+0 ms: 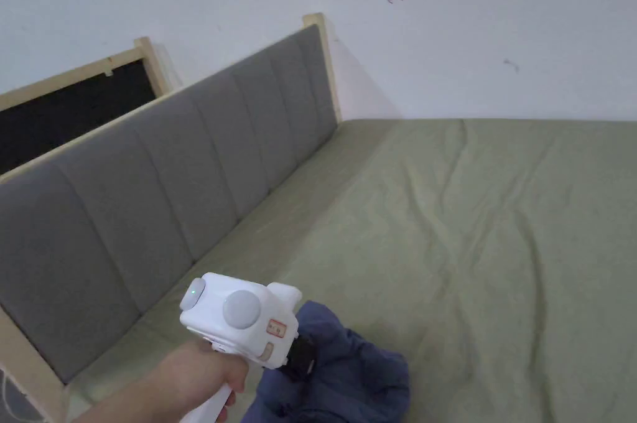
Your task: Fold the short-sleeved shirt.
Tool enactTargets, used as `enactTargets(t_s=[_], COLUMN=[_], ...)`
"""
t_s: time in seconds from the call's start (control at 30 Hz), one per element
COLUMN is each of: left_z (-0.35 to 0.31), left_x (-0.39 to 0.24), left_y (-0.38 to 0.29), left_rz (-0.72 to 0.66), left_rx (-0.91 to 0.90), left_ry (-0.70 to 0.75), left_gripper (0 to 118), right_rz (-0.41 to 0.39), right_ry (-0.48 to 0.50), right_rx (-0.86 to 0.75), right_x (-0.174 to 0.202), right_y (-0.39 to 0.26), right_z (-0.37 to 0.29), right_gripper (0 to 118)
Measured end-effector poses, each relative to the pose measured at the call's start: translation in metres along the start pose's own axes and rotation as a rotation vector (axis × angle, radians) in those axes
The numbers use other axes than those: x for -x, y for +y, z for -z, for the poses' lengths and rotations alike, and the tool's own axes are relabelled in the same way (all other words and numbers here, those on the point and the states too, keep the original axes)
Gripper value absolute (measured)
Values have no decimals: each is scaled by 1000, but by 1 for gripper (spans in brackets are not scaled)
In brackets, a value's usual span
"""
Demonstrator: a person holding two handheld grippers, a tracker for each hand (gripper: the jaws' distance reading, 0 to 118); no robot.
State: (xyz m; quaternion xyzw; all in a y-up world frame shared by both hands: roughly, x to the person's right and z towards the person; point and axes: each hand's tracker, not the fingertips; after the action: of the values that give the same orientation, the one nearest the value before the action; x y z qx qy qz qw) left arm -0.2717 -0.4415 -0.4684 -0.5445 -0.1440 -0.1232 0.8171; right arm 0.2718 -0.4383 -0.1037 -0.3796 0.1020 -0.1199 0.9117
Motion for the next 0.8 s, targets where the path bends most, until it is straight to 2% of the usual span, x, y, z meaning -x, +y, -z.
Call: enactTargets(t_s=[0.17, 0.27, 0.37, 0.5, 0.53, 0.57, 0.6, 0.63, 0.73, 0.8], left_z=[15, 24, 34, 35, 34, 28, 18, 6, -42, -78], left_x=[75, 110, 134, 145, 140, 130, 121, 109, 51, 4], left_y=[16, 17, 10, -3, -6, -8, -13, -19, -33, -45], left_rz=[3, -50, -15, -161, -166, -139, -132, -129, -164, -163], left_rx=[52, 92, 97, 33, 2, -56, -127, -226, -389, -513], left_ry=[367, 424, 518, 454, 508, 566, 551, 469, 404, 323], left_gripper=[31, 31, 31, 32, 42, 66, 95, 114, 111, 110], right_rz=[-23, -45, -76, -110, -118, -126, -132, -140, -173, -202], right_ry=[-16, -33, -56, -67, -72, -77, -85, -98, -119, -169], right_rx=[32, 57, 75, 56, 47, 38, 28, 12, -44, -85], right_x=[11, 17, 26, 31, 32, 33, 34, 36, 35, 34], right_y=[4, 8, 14, 21, 22, 24, 26, 29, 33, 37], right_z=[3, 7, 9, 8, 8, 7, 5, 2, -13, -25], right_gripper=[0, 0, 0, 0, 0, 0, 0, 0, 0, 0])
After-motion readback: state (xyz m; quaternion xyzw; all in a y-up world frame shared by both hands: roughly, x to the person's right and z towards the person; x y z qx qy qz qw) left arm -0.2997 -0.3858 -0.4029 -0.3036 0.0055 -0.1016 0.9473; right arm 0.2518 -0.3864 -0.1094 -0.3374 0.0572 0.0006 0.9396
